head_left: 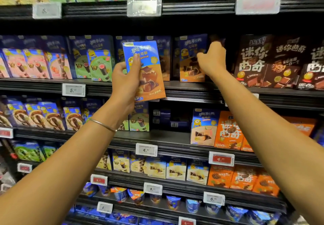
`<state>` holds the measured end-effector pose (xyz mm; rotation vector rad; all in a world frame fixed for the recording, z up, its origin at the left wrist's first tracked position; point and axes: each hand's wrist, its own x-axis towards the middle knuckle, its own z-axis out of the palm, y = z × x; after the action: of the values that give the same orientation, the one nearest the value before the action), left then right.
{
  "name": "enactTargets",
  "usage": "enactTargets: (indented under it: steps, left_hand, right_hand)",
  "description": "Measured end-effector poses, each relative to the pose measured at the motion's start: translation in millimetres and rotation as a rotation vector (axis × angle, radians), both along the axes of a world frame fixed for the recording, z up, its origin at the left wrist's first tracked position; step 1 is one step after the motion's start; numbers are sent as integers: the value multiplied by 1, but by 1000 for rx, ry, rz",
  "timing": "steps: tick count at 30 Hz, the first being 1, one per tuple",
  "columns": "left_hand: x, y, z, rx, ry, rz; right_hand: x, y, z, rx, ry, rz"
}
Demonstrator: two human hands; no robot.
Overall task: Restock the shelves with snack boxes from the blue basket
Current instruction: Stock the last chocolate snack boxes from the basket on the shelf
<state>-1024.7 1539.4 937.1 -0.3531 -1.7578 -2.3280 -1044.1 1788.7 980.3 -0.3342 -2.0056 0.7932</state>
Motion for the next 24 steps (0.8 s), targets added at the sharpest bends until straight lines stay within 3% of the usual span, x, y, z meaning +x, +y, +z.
enactTargets:
  steps: [9, 17, 19, 21, 24]
  left_hand:
    - [-4, 1, -2, 2, 37, -35]
    - [-5, 8, -2, -38, 44, -53]
    - [-5, 10, 0, -56, 61, -39]
    - [-4, 16, 2, -87, 89, -28]
    - [-3, 34, 6, -98, 141, -54]
  right_hand:
    - [-16, -15, -10, -70, -161, -131]
    - [-15, -26, -11, -154, -144, -30]
    - [-6, -27, -13, -207, -61, -5]
    - [10, -31, -17, -293, 78, 90]
    - [39, -45, -23, -424, 64, 516]
